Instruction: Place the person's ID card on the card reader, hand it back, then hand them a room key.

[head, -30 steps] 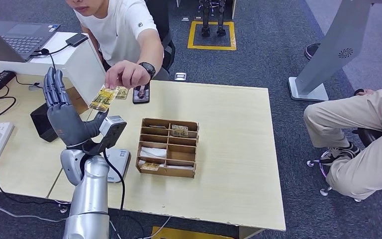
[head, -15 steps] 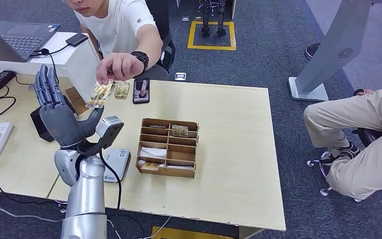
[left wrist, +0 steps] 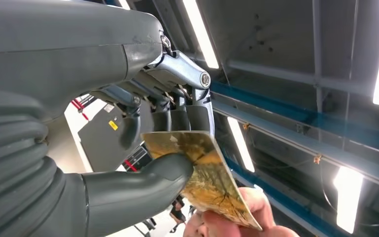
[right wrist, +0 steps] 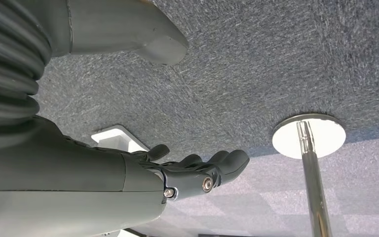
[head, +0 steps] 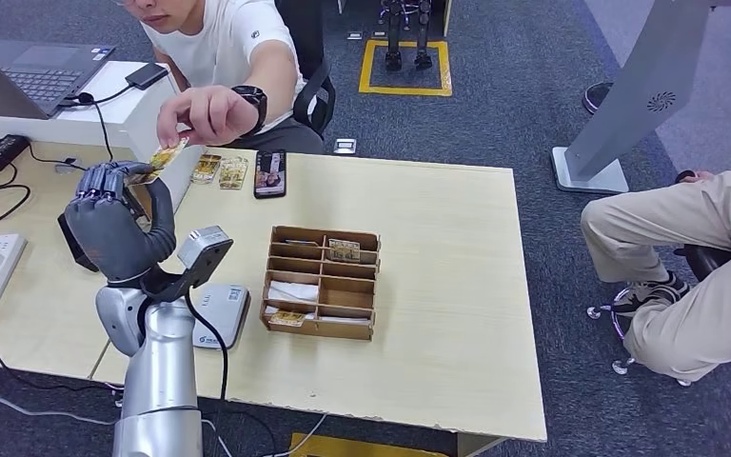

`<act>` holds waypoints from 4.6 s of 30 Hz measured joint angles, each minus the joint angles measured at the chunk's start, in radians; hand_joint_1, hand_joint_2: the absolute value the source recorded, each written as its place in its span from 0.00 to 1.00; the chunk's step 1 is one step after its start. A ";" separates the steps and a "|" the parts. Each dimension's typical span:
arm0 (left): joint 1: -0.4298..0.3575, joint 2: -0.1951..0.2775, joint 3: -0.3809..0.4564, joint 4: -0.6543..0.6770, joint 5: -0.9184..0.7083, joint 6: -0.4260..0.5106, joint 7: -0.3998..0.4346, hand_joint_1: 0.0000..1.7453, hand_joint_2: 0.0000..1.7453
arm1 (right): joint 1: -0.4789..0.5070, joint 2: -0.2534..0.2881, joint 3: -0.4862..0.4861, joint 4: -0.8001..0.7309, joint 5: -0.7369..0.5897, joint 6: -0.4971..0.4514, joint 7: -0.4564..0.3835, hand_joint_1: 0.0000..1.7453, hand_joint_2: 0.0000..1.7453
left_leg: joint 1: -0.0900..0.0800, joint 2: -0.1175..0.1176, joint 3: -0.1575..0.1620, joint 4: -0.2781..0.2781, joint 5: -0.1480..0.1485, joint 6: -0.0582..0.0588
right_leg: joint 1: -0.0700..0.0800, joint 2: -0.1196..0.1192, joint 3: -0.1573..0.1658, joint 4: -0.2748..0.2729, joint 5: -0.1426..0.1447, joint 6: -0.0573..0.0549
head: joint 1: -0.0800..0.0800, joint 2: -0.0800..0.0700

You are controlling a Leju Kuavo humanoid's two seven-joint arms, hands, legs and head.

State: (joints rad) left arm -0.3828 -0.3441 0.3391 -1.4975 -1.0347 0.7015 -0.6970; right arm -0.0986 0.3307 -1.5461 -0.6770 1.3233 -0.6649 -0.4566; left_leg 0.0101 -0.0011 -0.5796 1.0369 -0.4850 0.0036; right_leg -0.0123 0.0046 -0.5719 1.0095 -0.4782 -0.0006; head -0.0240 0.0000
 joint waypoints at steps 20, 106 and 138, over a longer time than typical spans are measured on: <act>0.010 0.004 0.000 -0.065 -0.034 0.000 0.000 1.00 1.00 | -0.001 -0.004 0.000 0.018 0.010 0.000 -0.001 0.00 1.00 | 0.000 0.000 0.000 0.000 0.001 0.000 | 0.000 0.000 0.000 0.000 0.000 0.000 | 0.000 0.000; 0.425 0.059 0.084 -0.041 -0.412 0.000 0.101 1.00 1.00 | 0.014 -0.003 0.000 0.000 -0.074 0.000 0.035 0.00 1.00 | 0.000 0.001 0.000 0.000 0.000 0.000 | 0.000 0.000 -0.001 0.000 0.000 0.000 | 0.000 0.000; 0.501 0.139 -0.159 0.074 -0.450 0.001 0.409 1.00 1.00 | 0.014 -0.003 0.000 0.009 -0.089 0.000 0.029 0.00 1.00 | 0.000 0.001 0.000 0.000 0.000 0.000 | 0.000 0.000 -0.001 0.000 0.000 0.000 | 0.000 0.000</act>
State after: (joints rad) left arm 0.1178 -0.2047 0.1799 -1.4234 -1.4850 0.7023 -0.2883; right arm -0.0844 0.3273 -1.5465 -0.6676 1.2342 -0.6649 -0.4276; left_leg 0.0104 -0.0006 -0.5800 1.0364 -0.4845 0.0040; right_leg -0.0121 0.0048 -0.5732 1.0094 -0.4784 -0.0006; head -0.0239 0.0000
